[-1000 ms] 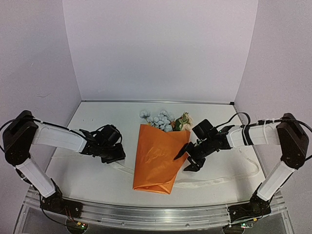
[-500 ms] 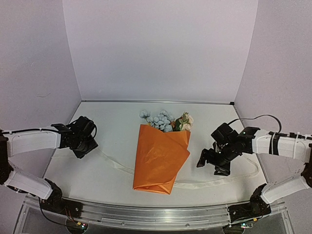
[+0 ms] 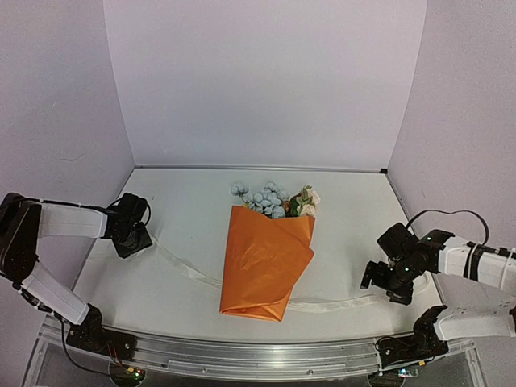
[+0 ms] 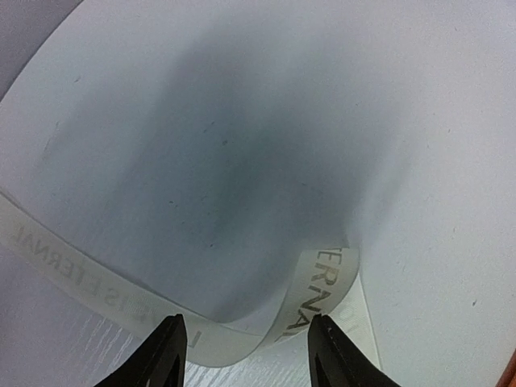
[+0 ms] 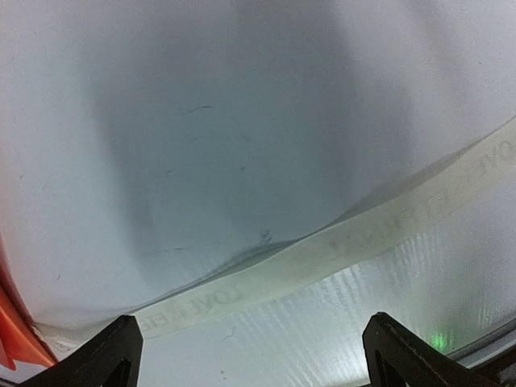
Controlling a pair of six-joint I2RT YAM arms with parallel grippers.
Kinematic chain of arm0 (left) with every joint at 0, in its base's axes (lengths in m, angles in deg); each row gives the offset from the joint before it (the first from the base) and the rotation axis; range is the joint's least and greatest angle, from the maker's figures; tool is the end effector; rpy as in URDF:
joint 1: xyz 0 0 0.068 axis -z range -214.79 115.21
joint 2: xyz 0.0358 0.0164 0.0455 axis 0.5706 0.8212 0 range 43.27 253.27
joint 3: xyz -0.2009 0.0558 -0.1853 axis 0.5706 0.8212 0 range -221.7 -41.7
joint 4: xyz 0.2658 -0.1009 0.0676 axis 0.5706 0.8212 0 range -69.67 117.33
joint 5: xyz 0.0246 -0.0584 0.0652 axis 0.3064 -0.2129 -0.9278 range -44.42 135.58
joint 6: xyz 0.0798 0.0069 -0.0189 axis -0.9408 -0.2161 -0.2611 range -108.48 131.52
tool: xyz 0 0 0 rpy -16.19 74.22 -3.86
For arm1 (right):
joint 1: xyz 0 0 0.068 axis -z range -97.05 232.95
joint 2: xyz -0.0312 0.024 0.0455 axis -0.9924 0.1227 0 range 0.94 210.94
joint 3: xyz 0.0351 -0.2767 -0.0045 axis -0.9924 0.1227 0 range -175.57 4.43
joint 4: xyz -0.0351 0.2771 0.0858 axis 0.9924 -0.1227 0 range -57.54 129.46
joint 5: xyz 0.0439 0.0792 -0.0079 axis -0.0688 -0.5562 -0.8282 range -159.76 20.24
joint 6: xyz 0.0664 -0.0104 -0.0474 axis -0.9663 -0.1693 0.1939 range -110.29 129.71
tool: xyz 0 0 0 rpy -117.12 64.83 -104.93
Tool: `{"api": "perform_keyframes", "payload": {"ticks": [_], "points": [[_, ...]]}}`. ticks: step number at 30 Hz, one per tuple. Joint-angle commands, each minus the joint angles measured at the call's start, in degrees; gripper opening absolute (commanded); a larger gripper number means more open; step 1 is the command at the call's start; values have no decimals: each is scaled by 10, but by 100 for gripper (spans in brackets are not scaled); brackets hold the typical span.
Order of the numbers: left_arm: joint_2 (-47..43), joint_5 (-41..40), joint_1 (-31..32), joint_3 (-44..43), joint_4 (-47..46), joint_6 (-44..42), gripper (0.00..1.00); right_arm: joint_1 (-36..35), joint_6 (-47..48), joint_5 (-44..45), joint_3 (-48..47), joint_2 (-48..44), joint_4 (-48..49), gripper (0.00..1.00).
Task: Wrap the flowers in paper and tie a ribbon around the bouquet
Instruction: Pick up the left side of the ribbon at the center of the board.
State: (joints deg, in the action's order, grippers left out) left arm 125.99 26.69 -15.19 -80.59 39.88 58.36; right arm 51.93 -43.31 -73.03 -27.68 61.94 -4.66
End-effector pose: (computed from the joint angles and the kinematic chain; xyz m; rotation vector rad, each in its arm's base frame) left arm 0.2820 -0.0758 0.1060 -0.7053 2.4806 0.0245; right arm 0.1722 0.1085 0.1293 0.5484 2.8865 0.3563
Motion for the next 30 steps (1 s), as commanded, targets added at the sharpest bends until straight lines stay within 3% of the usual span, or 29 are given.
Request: {"api": "perform_keyframes", "payload": {"ticks": [1,6,16,23,30], "points": [[22,48,-16,3,-88,-70,52,12,-4,80,18,-38,-29,98],[56,62,-25,-11,-116,-82,45,32,-3,122,22,-55,-66,98],[77,67,-29,-30,-113,-87,14,121,-37,72,29,7,-52,98],[62,65,-31,-27,-107,-85,7,159,-84,38,46,83,36,98],[39,62,-31,-26,-100,-84,4,175,-108,39,61,139,101,77]]}}
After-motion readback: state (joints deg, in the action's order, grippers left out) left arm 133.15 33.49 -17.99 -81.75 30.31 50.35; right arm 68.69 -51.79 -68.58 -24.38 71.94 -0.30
